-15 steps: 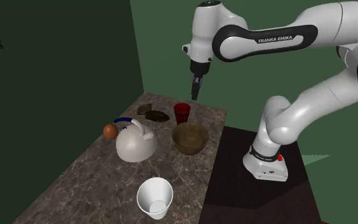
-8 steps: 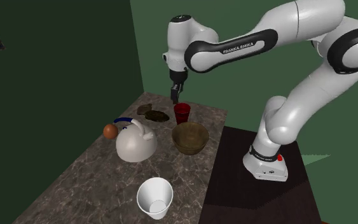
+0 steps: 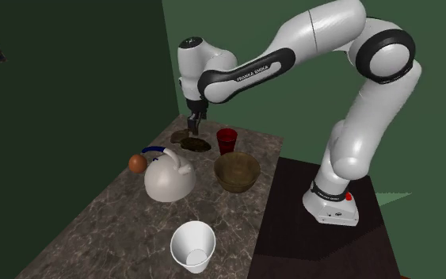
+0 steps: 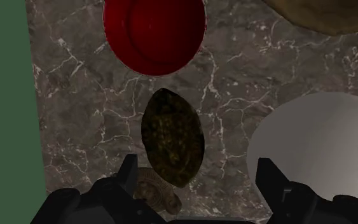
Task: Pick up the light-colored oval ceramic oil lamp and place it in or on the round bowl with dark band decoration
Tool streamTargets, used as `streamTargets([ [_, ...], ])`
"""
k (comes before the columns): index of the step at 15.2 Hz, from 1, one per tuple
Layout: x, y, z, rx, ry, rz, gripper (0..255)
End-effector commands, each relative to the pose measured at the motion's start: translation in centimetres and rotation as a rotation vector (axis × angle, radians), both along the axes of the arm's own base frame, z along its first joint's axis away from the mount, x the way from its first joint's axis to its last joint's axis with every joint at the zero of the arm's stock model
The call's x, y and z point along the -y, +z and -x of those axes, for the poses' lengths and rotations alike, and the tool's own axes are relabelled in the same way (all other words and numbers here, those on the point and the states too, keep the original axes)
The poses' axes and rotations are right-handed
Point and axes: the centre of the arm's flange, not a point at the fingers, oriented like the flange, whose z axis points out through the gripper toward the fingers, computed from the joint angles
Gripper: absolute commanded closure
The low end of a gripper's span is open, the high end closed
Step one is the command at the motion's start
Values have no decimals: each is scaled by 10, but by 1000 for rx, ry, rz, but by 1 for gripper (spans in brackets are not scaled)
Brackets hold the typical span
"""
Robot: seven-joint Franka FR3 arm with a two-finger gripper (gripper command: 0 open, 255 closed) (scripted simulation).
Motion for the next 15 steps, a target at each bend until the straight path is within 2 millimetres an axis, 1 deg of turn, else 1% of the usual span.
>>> streamTargets([
  [1, -1, -13, -24, 0, -12, 14, 0],
  [13, 9, -87, -167, -4, -78, 94, 0],
  [14, 10, -92, -177, -5, -83, 100, 0],
  [15, 12, -97, -177, -5, -83, 100, 0],
])
